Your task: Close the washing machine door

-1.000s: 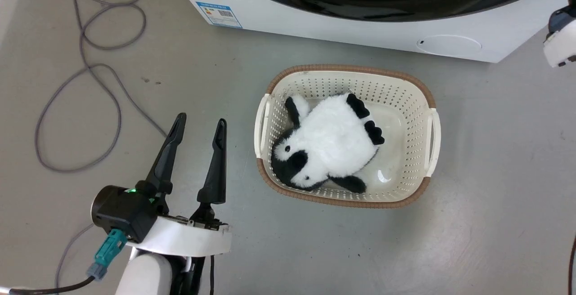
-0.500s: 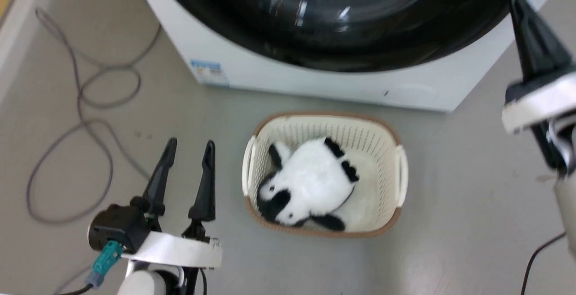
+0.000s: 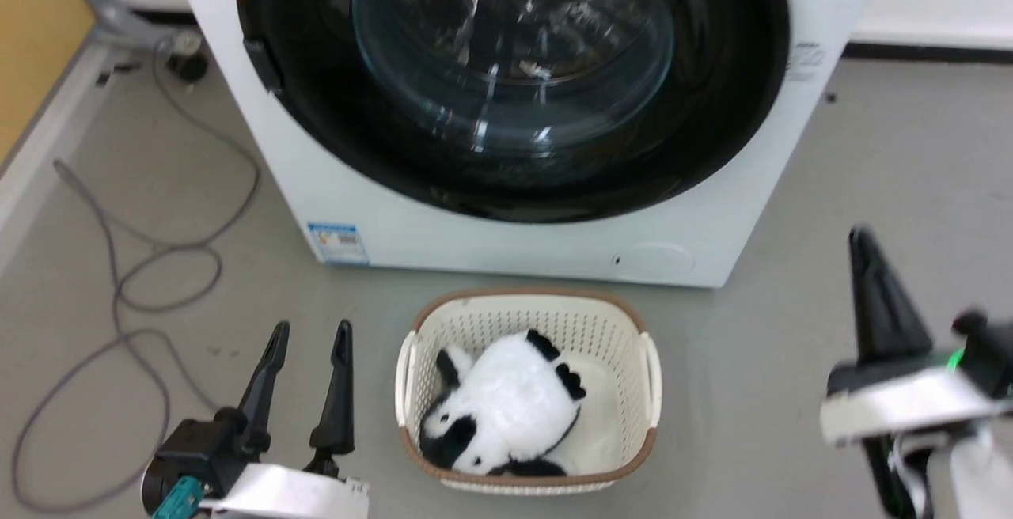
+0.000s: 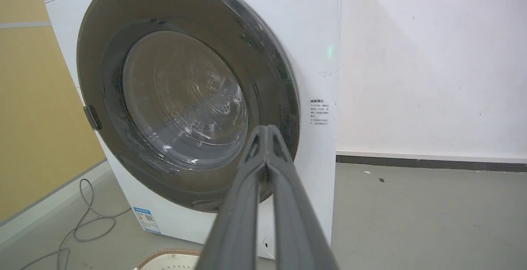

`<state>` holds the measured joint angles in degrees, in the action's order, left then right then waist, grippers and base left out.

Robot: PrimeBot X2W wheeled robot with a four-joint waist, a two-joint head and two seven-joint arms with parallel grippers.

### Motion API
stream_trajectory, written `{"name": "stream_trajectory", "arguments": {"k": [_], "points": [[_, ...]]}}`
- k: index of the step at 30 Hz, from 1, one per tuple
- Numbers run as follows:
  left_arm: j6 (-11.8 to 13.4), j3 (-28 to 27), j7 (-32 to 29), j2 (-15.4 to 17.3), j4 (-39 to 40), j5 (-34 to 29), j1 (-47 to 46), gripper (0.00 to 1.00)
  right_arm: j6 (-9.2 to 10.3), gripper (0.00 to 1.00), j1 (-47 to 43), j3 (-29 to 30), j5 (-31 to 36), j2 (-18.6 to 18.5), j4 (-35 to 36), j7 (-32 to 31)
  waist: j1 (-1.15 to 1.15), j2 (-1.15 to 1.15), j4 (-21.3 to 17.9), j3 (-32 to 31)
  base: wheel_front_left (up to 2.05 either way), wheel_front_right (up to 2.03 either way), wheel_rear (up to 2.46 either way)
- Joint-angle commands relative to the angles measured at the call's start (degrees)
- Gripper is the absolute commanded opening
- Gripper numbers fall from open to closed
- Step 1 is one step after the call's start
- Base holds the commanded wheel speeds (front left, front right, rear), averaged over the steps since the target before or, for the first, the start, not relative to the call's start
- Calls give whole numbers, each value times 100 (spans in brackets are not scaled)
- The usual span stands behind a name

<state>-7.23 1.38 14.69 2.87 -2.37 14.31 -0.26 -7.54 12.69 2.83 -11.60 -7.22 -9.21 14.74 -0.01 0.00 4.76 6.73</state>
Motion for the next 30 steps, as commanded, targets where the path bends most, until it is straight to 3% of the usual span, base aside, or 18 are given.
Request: {"name": "stream_trajectory", "arguments": {"k": [1, 7, 8, 9, 10, 28, 29, 30], "points": [[-25, -31, 30, 2, -31, 36, 104, 100, 5, 0, -228, 49, -11, 88, 93, 23, 1, 0, -107, -168, 0, 0, 0], [-25, -118, 30, 1, -220, -80, 329, 100, 5, 0, -949, -44, 105, 282, 338, 25, 1, 0, -213, -386, 0, 0, 0], [-25, -146, 30, 1, -237, -99, 350, 100, 5, 12, -1035, -64, 108, 302, 343, 25, 1, 0, -223, -406, 0, 0, 0], [-25, -178, 30, 1, -247, -93, 367, 100, 5, 53, -1105, -89, 108, 319, 355, 25, 1, 0, -233, -418, 0, 0, 0], [-25, -209, 30, 1, -256, -105, 382, 100, 5, 100, -1163, -116, 155, 329, 368, 25, 1, 0, -244, -429, 0, 0, 0], [84, -66, 30, 1, -166, -344, 491, 100, 5, 100, -1520, -12, 407, 432, 601, 26, 1, 0, -213, -518, 0, 0, 0], [86, -63, 30, 1, -140, -355, 491, 0, 5, 0, -1508, -9, 410, 433, 617, 26, 1, 0, -213, -513, 0, 0, 0], [67, -56, -3, -5, -164, -326, 441, 0, 1, 0, -1485, -18, 363, 403, 583, -1, 1, 0, -213, -516, 0, 0, 0]]}}
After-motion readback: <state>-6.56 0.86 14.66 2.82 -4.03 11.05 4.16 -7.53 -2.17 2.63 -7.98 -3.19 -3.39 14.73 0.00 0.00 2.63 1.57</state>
